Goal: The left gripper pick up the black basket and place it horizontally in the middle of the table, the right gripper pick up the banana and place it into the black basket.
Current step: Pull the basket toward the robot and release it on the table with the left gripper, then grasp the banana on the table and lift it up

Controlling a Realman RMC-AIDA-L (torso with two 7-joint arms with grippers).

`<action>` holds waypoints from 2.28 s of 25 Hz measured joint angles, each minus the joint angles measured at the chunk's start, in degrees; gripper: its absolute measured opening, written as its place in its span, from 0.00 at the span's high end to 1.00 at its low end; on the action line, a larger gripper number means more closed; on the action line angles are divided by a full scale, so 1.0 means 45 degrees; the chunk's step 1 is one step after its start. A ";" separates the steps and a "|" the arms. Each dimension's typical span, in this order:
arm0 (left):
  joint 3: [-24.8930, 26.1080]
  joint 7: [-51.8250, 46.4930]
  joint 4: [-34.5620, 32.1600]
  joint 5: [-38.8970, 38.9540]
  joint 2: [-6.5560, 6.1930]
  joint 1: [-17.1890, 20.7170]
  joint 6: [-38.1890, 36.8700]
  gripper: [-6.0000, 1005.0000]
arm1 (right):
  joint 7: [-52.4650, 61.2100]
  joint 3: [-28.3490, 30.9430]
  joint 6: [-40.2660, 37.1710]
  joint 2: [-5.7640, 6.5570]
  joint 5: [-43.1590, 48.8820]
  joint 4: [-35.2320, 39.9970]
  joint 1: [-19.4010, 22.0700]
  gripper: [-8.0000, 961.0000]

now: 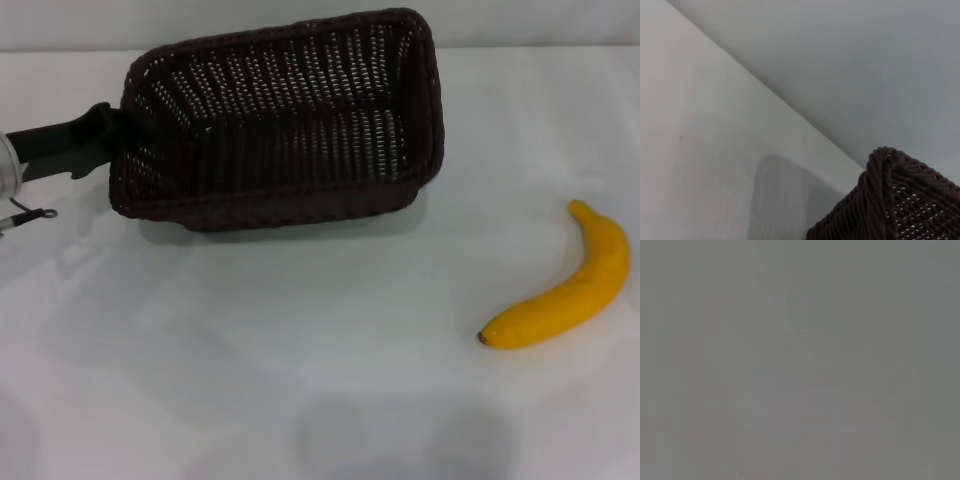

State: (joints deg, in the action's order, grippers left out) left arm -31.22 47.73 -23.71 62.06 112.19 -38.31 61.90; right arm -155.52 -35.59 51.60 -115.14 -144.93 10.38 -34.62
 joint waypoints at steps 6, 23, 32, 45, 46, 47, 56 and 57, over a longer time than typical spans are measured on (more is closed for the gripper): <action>-0.0527 -0.0244 -0.0086 -0.0032 -0.0045 -0.0096 -0.0009 0.81 | -0.0005 0.0000 -0.0010 -0.0018 0.0000 0.0000 0.0030 0.09; -0.0653 0.1312 -0.1383 0.1094 0.0416 0.0930 0.1359 0.31 | 0.0113 -0.0002 0.0048 -0.0081 0.0002 -0.0049 0.0189 0.09; -0.0636 0.4297 -0.1417 0.6060 0.0445 0.3405 0.2050 0.22 | 0.1252 -0.0033 0.0602 -0.0090 -0.0018 -0.0011 0.0731 0.09; 0.2405 1.1865 0.0532 1.1681 0.1274 0.5346 0.0935 0.23 | 1.6449 -0.4199 0.0886 0.1069 0.5462 0.4741 0.3670 0.09; 0.2700 1.2424 0.0668 1.1684 0.1260 0.5268 0.0659 0.23 | 1.7762 -0.4503 0.0915 0.1187 0.6343 0.5638 0.3927 0.09; 0.2922 1.2802 0.0718 1.1691 0.1266 0.5203 0.0474 0.23 | 1.9004 -0.4688 0.0909 0.1249 0.7434 0.6531 0.4142 0.09; 0.4328 1.5891 0.1274 1.1739 0.1256 0.4171 -0.1168 0.23 | 2.9131 -0.4985 0.2302 0.0119 1.9373 1.5970 0.4466 0.10; 0.4369 1.6162 0.1341 1.1804 0.1243 0.4061 -0.1343 0.23 | 2.9968 -0.5281 0.2764 0.0082 2.0382 1.6690 0.4354 0.10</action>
State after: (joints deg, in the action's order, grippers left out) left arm -11.56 120.46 -17.68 115.18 117.78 -20.03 55.86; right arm -20.67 -59.36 64.04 -114.77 -53.21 85.49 -15.02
